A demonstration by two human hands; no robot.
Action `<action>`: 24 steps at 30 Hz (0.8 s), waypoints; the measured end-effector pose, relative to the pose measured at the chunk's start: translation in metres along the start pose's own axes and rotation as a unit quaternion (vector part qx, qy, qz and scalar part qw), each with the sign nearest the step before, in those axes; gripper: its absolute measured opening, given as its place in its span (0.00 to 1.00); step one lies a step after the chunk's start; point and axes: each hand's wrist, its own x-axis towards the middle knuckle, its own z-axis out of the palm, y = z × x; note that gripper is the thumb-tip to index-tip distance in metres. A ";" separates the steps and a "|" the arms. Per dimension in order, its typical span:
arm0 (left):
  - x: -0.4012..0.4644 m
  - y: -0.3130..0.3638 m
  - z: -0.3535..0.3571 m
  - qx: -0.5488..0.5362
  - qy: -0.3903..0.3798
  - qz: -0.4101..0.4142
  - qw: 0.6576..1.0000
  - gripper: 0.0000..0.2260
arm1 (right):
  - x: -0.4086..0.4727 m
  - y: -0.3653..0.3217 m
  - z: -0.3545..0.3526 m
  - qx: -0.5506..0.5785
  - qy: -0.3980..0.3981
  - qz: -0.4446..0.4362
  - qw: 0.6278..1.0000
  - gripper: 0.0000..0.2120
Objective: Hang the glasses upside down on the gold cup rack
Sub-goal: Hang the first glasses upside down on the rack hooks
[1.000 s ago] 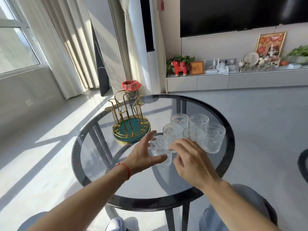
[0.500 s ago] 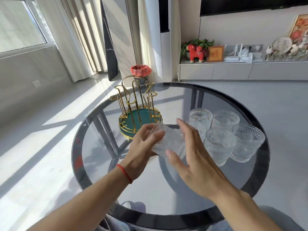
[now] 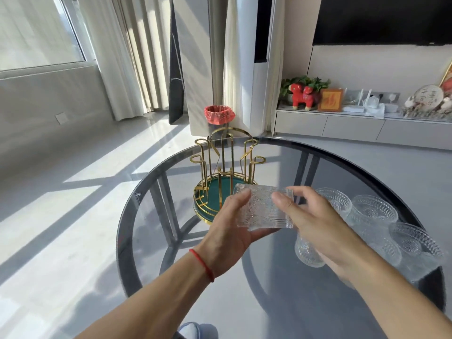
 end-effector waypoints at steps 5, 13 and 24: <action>-0.004 0.007 -0.025 0.148 0.033 0.000 0.988 0.27 | 0.013 -0.008 0.004 0.072 -0.011 0.033 0.997 0.41; -0.003 -0.001 -0.088 0.693 0.136 0.101 0.700 0.22 | 0.067 -0.045 -0.043 0.019 0.249 -0.068 0.966 0.26; 0.013 -0.035 -0.124 0.776 0.146 0.062 0.611 0.29 | 0.214 -0.122 0.030 -0.087 0.109 -0.138 0.980 0.33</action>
